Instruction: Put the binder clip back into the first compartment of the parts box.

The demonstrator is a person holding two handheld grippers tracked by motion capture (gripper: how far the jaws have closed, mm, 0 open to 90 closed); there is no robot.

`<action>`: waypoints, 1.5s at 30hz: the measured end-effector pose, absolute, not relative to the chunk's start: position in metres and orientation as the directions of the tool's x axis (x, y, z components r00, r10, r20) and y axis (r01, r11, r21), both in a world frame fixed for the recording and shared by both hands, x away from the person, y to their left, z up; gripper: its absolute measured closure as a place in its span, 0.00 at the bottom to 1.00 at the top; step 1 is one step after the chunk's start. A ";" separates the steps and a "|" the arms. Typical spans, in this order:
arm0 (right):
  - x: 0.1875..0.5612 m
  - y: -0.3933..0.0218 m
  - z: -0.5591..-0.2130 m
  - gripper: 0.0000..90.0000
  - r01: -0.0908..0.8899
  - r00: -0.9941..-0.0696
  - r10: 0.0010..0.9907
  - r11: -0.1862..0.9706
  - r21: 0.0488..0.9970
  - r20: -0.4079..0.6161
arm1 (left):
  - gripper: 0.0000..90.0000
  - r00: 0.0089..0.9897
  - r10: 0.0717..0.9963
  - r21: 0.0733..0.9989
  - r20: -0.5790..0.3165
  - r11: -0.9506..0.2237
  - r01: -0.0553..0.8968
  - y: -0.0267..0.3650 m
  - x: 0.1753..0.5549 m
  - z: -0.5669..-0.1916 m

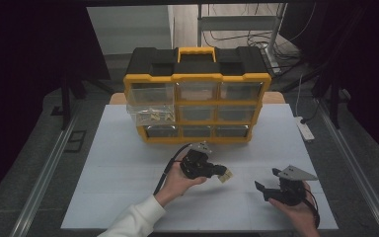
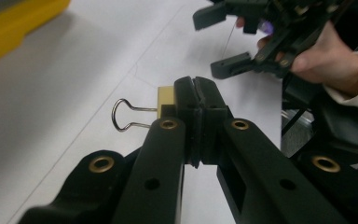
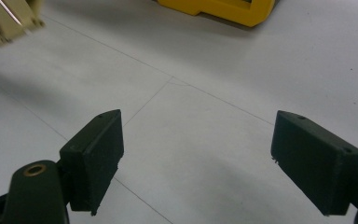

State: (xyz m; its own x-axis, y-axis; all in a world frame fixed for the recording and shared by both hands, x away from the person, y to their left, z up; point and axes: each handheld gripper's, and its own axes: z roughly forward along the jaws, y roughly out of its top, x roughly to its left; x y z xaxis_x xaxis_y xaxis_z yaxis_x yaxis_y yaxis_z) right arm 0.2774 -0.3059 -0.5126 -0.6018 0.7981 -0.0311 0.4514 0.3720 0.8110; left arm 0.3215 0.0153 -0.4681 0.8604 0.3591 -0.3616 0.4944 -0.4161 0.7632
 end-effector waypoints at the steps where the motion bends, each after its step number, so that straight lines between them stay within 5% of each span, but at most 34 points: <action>1: 0.277 -0.306 -0.513 0.19 0.452 -0.602 0.798 0.372 0.811 -0.030 | 0.99 0.862 0.357 0.767 -0.360 -0.412 0.491 0.017 0.321 -0.466; 45: 0.279 -0.307 -0.513 0.19 0.455 -0.602 0.798 0.369 0.810 -0.026 | 0.99 0.894 0.370 0.941 -0.254 -0.121 0.317 0.099 0.289 -0.358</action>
